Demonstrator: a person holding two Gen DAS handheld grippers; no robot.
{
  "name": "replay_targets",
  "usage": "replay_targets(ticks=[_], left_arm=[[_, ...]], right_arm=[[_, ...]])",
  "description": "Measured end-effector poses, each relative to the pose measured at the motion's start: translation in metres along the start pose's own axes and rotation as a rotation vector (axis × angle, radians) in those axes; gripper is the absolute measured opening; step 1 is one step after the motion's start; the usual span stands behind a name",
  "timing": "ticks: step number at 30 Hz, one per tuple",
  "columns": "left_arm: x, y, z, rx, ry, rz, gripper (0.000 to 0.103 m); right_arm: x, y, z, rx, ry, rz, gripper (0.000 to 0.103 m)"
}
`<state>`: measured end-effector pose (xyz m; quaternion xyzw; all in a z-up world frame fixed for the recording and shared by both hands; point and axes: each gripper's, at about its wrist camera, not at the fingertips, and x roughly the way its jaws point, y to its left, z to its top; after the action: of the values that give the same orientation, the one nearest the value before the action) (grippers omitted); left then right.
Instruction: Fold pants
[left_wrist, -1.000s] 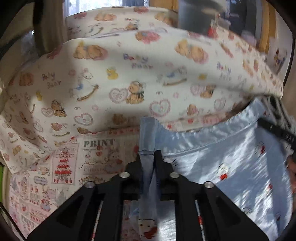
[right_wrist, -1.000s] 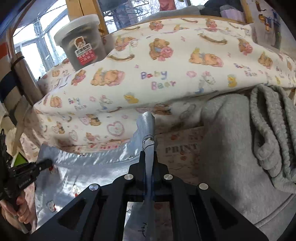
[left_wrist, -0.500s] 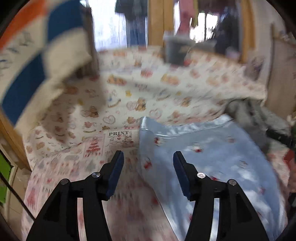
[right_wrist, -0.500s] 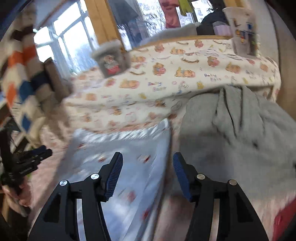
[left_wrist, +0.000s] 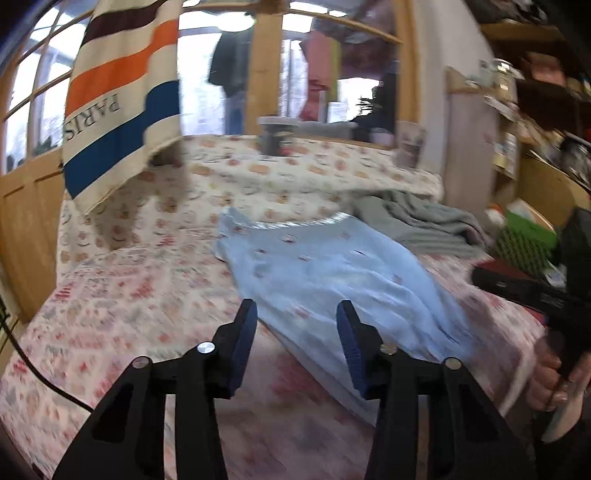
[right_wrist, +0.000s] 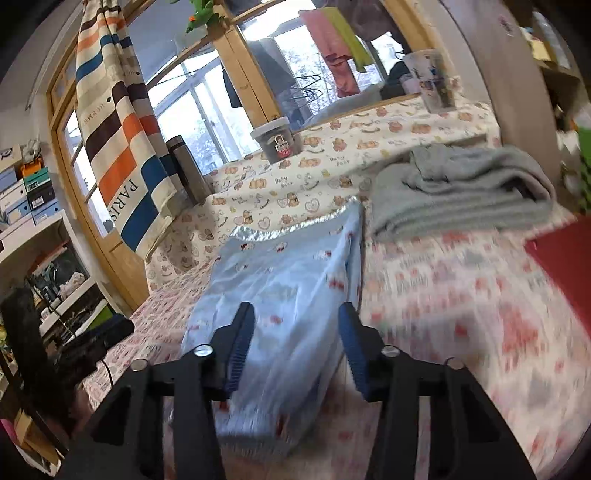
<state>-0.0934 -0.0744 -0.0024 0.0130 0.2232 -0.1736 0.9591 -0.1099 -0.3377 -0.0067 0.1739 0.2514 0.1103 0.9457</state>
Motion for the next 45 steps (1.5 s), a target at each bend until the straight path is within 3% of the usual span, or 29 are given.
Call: replay_targets(ticks=[3,6,13,17,18,19,20,23,25,32,38,42,44,45], left_arm=[[-0.014,-0.02,-0.015,0.033,0.0,-0.046,0.043],[-0.012,-0.034,-0.029,0.039,0.05,-0.115,0.043],[0.0,-0.054,-0.046,0.072,0.085,-0.08,0.038],[0.007,-0.057,-0.052,0.076,0.105,-0.058,0.035],[0.009,-0.057,-0.053,0.07,0.11,-0.057,0.033],[0.009,-0.056,-0.054,0.063,0.111,-0.057,0.031],[0.009,-0.056,-0.056,0.059,0.112,-0.057,0.022],[0.006,-0.055,-0.059,0.051,0.096,-0.056,0.009],[0.001,-0.054,-0.059,0.043,0.079,-0.047,0.007],[-0.019,-0.035,-0.05,-0.031,0.03,-0.055,0.006],[-0.004,-0.043,-0.067,0.005,0.104,-0.055,0.008],[-0.002,-0.05,-0.071,0.035,0.096,-0.048,0.014],[-0.004,-0.049,-0.069,0.029,0.09,-0.061,0.015],[-0.006,-0.047,-0.069,0.025,0.084,-0.065,0.021]], right_arm=[[-0.01,0.002,-0.02,0.025,0.015,0.025,0.042],[-0.014,-0.002,-0.035,0.066,0.03,0.041,0.042],[-0.008,-0.004,-0.051,0.121,0.078,0.102,0.042],[-0.003,0.002,-0.055,0.112,0.083,0.066,0.042],[-0.002,0.003,-0.056,0.113,0.085,0.063,0.036],[-0.001,0.003,-0.057,0.118,0.091,0.072,0.023],[0.001,0.004,-0.058,0.124,0.097,0.087,0.018],[0.002,0.008,-0.06,0.134,0.094,0.094,0.011],[0.001,0.013,-0.06,0.125,0.087,0.1,0.01],[-0.014,0.03,-0.055,0.12,0.026,0.174,0.01],[0.001,0.016,-0.076,0.17,0.084,0.075,0.01],[0.001,0.002,-0.083,0.218,0.073,0.067,0.01],[-0.003,0.001,-0.082,0.205,0.062,0.055,0.015],[-0.005,0.002,-0.08,0.189,0.06,0.039,0.022]])
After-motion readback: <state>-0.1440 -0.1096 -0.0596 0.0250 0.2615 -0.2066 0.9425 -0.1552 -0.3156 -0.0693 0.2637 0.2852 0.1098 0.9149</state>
